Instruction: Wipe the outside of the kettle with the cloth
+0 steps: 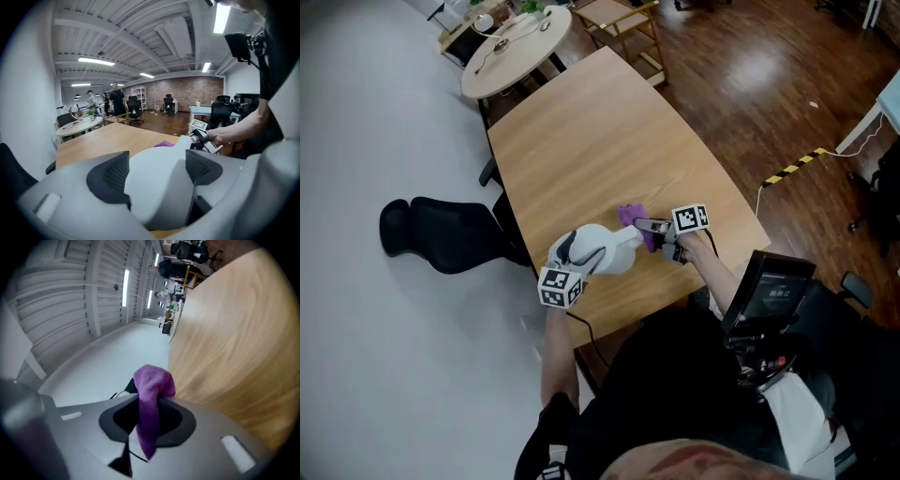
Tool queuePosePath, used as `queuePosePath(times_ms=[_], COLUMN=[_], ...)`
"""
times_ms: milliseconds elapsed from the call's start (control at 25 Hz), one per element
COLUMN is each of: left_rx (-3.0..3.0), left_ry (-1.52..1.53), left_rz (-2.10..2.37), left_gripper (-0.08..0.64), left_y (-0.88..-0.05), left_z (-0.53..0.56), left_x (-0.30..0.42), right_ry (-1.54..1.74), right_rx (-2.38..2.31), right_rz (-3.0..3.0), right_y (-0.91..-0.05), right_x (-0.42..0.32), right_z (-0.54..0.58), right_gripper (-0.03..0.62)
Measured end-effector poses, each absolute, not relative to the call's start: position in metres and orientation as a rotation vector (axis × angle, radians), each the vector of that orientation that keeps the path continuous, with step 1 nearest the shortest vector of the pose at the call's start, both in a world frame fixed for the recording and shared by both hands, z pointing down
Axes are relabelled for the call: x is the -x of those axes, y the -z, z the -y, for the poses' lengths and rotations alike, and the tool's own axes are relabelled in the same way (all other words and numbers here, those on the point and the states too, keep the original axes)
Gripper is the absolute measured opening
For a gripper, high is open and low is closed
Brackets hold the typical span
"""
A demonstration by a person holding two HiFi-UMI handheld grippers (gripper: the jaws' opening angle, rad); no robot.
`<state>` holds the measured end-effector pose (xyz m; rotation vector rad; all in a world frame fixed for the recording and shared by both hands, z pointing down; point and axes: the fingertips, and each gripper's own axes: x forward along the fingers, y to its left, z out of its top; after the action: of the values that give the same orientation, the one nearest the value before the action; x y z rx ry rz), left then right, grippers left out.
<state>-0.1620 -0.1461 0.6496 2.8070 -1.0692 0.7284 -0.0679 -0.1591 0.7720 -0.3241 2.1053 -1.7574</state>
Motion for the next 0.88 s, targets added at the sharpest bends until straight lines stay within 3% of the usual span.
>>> queuePosePath(times_ms=[80, 160, 240, 360, 440, 520, 760, 880], left_rx=[-2.812, -2.702, -2.573, -2.455, -2.414, -2.412, -2.502, -2.607], left_ry=[-0.755, -0.815, -0.86, -0.852, -0.804, -0.774, -0.734, -0.729], left_rz=[1.058, 1.192, 1.375, 1.516, 1.549, 1.574, 1.56, 1.432], left_gripper=[0.471, 0.444, 0.366, 0.35, 0.342, 0.342, 0.347, 0.35], left_y=[-0.638, -0.638, -0.638, -0.647, -0.659, -0.662, -0.661, -0.66], left_z=[0.181, 0.228, 0.255, 0.247, 0.237, 0.233, 0.234, 0.243], left_x=[0.152, 0.15, 0.159, 0.164, 0.164, 0.165, 0.169, 0.163], right_ry=[2.004, 2.045, 1.928, 1.684, 1.375, 1.276, 1.828, 1.964], right_rx=[0.297, 0.384, 0.595, 0.681, 0.517, 0.46, 0.806, 0.802], right_rz=[-1.818, -1.762, -1.766, -1.75, -1.885, -1.88, -1.611, -1.671], right_y=[-0.769, -0.777, -0.777, -0.716, -0.658, -0.645, -0.843, -0.866], right_x=[0.065, 0.047, 0.014, -0.021, -0.017, -0.003, 0.041, 0.05], right_z=[0.139, 0.161, 0.199, 0.206, 0.2, 0.192, 0.184, 0.183], right_gripper=[0.072, 0.074, 0.074, 0.074, 0.074, 0.075, 0.073, 0.074])
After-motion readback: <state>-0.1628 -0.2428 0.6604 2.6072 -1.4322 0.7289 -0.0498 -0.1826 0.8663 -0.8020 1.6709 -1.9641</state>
